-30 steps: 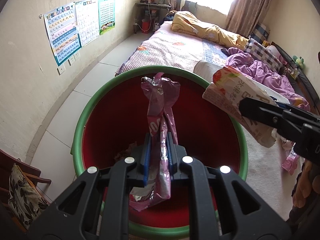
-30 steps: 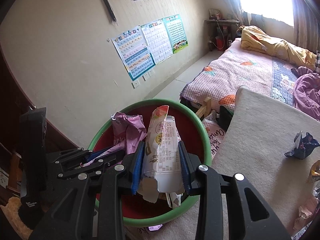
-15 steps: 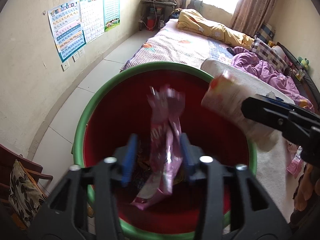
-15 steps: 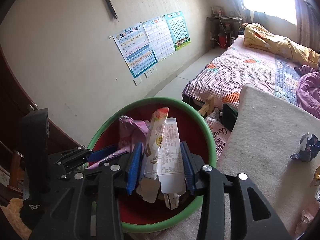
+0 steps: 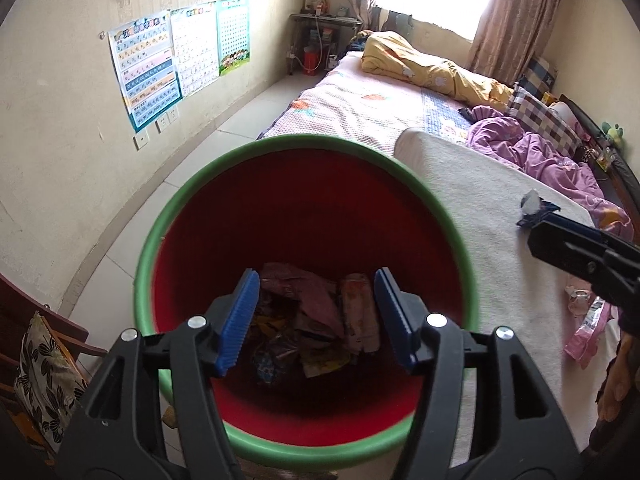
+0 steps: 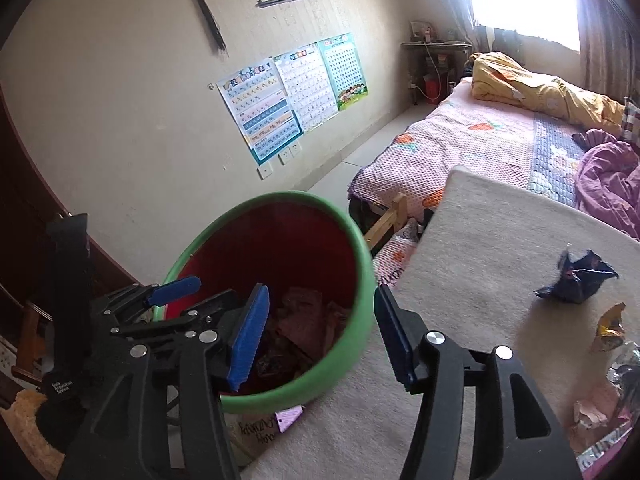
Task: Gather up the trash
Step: 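Move both tools back to the blue and yellow wrappers on the table, then grasp the yellow wrapper with the right gripper while the left grasps the blue wrapper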
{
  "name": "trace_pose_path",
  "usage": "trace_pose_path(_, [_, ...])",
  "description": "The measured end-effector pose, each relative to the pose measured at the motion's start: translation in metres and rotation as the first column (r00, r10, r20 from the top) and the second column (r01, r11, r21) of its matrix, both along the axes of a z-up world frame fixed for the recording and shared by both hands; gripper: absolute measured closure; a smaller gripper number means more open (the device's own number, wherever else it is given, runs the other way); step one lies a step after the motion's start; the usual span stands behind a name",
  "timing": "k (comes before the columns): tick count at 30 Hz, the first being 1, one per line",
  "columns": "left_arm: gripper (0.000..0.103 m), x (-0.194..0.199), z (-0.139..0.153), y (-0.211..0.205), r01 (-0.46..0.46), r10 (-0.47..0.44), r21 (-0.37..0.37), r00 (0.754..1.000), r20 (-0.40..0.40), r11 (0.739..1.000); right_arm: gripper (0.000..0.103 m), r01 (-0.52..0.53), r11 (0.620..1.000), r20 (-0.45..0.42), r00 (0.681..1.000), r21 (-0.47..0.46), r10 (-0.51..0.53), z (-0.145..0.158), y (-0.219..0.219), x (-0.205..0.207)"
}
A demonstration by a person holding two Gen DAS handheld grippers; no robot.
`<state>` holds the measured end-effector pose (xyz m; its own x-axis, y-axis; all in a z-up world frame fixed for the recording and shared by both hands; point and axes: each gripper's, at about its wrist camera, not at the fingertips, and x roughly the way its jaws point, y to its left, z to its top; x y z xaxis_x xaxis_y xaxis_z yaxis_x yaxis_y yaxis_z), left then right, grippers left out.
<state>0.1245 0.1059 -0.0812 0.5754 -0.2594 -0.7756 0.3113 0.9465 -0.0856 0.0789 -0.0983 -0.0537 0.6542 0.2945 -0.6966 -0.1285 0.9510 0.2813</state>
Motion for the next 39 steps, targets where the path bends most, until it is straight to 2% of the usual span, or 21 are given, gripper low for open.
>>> trace_pose_path(3, [0.043, -0.011, 0.004, -0.020, 0.022, -0.022, -0.008, 1.000, 0.008, 1.000, 0.043, 0.097, 0.995, 0.004, 0.995, -0.035, -0.097, -0.001, -0.047, -0.012])
trace_pose_path(7, [0.040, -0.029, 0.005, -0.048, 0.063, -0.063, -0.011, 0.998, 0.015, 0.998, 0.043, 0.278, 0.955, -0.010, 0.960, -0.107, -0.280, -0.009, -0.127, -0.018])
trace_pose_path(9, [0.039, -0.037, 0.004, -0.062, 0.079, -0.079, -0.015, 0.997, 0.009, 0.997, 0.043, 0.334, 0.935, -0.067, 0.937, -0.120, -0.343, -0.024, -0.168, -0.013])
trace_pose_path(13, [0.039, -0.048, 0.003, -0.093, 0.115, -0.115, -0.021, 0.993, 0.003, 0.993, 0.043, 0.375, 0.920, -0.204, 0.897, -0.114, -0.392, -0.061, -0.222, 0.004])
trace_pose_path(18, [0.036, -0.058, 0.004, -0.130, 0.150, -0.150, -0.019, 0.989, 0.010, 0.988, 0.043, 0.344, 0.936, -0.283, 0.892, -0.076, -0.351, -0.091, -0.240, 0.003])
trace_pose_path(21, [0.035, -0.057, 0.005, -0.149, 0.161, -0.161, -0.019, 0.987, 0.014, 0.987, 0.045, 0.317, 0.948, -0.298, 0.902, -0.038, -0.313, -0.098, -0.242, 0.003])
trace_pose_path(27, [0.031, -0.044, 0.007, -0.186, 0.209, -0.208, -0.013, 0.977, 0.034, 0.978, 0.050, 0.271, 0.962, -0.337, 0.904, -0.028, -0.264, -0.099, -0.237, 0.010])
trace_pose_path(32, [0.030, -0.017, 0.004, -0.223, 0.259, -0.257, -0.029, 0.965, 0.045, 0.966, 0.070, 0.246, 0.968, -0.316, 0.923, 0.044, -0.220, -0.095, -0.241, 0.000])
trace_pose_path(33, [0.030, -0.012, 0.003, -0.229, 0.268, -0.267, -0.031, 0.963, 0.043, 0.963, 0.085, 0.249, 0.967, -0.308, 0.926, 0.058, -0.220, -0.092, -0.242, -0.002])
trace_pose_path(39, [0.030, 0.019, -0.017, -0.271, 0.321, -0.321, -0.025, 0.947, 0.004, 0.947, 0.085, 0.284, 0.951, -0.210, 0.944, 0.122, -0.255, -0.064, -0.257, -0.032])
